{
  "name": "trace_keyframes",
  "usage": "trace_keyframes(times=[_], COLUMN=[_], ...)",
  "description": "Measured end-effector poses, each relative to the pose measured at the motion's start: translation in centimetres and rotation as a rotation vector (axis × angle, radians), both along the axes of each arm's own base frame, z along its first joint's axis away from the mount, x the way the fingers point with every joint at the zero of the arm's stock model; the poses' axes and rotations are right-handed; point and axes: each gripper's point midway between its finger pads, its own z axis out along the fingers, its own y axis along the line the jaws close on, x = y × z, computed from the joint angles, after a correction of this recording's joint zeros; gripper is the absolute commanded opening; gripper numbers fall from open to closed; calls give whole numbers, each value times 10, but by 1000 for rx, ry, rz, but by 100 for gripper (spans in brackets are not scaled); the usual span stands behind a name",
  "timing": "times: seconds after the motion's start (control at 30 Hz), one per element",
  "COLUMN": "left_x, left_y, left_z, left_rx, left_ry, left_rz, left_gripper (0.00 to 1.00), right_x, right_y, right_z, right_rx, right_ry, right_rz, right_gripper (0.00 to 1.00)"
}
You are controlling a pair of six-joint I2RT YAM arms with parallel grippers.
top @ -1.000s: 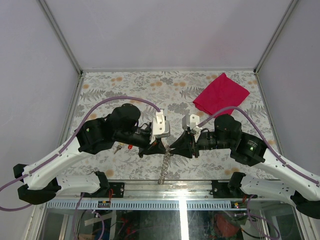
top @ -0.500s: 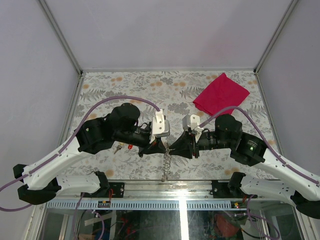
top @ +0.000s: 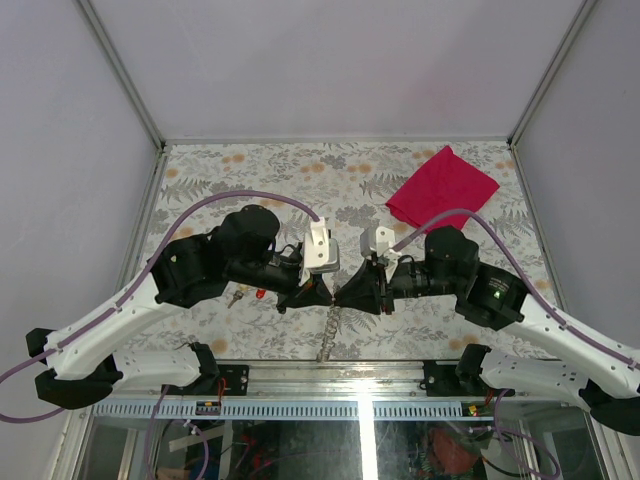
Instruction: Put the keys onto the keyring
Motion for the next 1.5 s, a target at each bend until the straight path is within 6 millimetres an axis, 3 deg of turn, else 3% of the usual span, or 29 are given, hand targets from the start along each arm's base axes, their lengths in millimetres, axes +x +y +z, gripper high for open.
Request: trace_keyframes(times=[0.23,0.4,0.53,0.8,0.87,1.13,1.5], left_x=[2,2,4,-2,-2,4,7], left_y=[0,1,2,16,19,18,11], left_z=[-1,-1,3,63,71,78,87], left_rx=[5,8,-6,-282,-336,-462,-538], left_ry=[-3,-4,-16,-103,-113,-100,-96], left_rz=[9,12,31,90,112,178,184], left_gripper=[0,2,14,18,18,19,23], right_x=[-1,-1,1,1,3,11,3], right_y=[3,4,5,-2,-3,-6,-9], right_z=[-3,-4,0,4,7,36,78], right_rx=[-8,-4,44,173,215,444,666], right_ry=[14,12,-2,-5,-6,-20,-16], right_rz=[12,17,0,-47,-70,-131,-78], right_gripper=[0,0,0,0,0,0,0])
